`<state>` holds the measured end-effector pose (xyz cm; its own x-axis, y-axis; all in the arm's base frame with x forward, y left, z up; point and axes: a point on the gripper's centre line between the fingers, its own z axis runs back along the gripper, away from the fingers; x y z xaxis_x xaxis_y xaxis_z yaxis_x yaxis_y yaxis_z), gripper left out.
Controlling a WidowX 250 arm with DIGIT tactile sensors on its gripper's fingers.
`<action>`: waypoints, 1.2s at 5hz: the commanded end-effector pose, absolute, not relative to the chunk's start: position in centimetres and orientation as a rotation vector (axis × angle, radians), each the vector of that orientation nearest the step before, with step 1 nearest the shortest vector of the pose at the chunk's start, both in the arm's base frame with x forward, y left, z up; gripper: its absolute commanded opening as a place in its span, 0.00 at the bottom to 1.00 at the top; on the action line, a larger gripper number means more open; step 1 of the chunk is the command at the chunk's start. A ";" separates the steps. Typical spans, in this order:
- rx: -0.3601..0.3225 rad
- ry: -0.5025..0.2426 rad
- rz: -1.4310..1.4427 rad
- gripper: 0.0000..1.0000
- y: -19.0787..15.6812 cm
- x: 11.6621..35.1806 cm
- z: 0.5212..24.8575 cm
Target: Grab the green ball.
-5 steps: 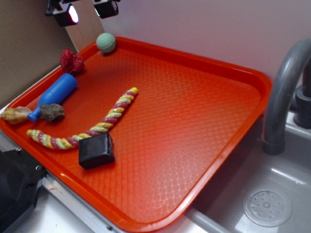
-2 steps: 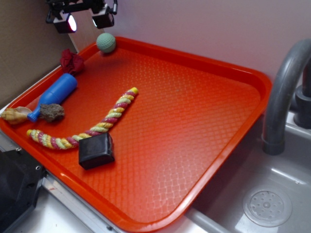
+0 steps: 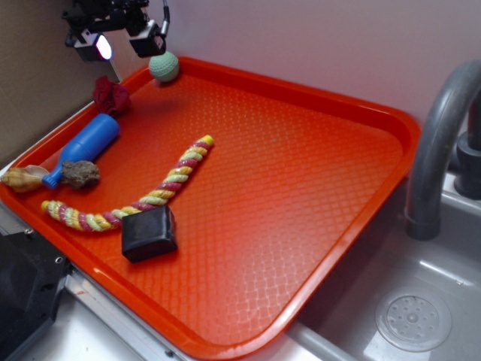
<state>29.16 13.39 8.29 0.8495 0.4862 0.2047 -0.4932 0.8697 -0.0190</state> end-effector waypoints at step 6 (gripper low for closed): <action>0.120 -0.215 0.504 1.00 14.2 33.5 5.4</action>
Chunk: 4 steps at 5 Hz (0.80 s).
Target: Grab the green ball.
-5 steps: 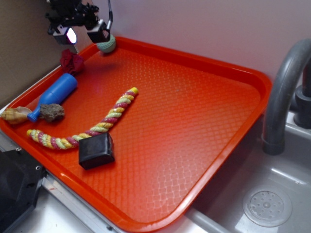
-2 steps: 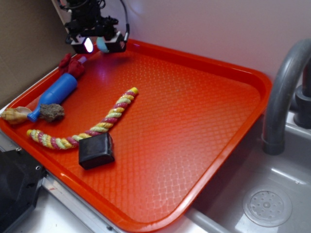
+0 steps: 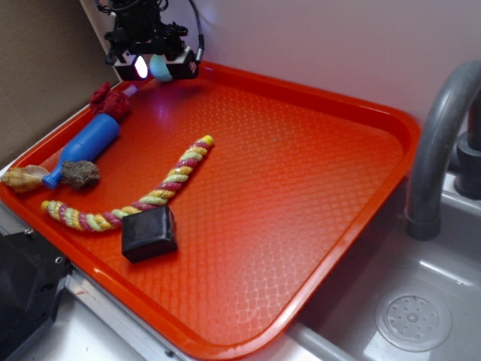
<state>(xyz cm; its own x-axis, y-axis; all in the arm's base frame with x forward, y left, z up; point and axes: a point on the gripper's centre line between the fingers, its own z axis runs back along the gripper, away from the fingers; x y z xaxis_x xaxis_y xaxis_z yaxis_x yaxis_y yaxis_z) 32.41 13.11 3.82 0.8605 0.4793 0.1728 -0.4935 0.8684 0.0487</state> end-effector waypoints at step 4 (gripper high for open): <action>0.161 -0.240 0.589 1.00 15.0 36.3 5.3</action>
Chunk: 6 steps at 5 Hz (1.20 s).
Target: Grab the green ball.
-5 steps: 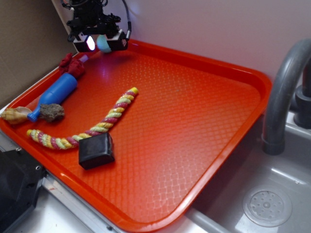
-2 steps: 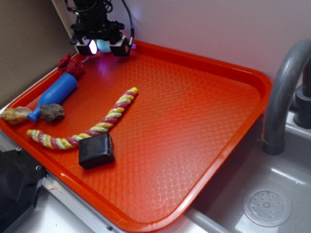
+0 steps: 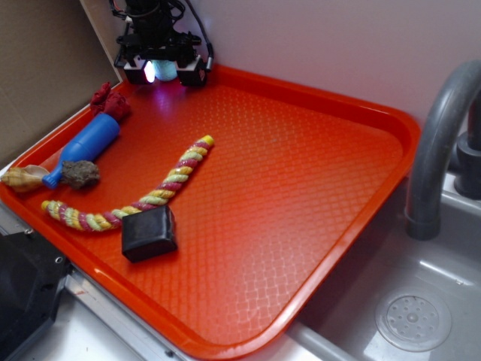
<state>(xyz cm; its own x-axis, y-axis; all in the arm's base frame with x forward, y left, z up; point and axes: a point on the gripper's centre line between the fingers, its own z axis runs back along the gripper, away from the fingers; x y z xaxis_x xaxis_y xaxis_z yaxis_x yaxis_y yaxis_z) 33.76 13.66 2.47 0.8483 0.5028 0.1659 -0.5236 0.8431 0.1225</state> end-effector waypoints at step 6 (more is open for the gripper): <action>0.203 -0.225 0.576 0.00 14.8 36.2 4.7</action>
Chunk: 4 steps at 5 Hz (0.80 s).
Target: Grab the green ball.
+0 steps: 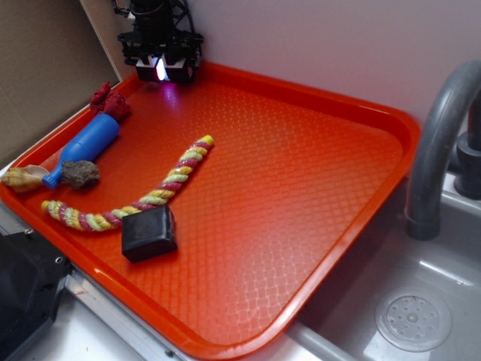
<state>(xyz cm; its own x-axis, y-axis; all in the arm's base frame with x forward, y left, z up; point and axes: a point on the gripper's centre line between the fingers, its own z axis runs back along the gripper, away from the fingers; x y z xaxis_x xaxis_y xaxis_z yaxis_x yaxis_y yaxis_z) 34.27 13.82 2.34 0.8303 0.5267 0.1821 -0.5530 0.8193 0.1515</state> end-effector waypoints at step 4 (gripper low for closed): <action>0.178 0.030 0.214 0.00 6.9 24.3 16.6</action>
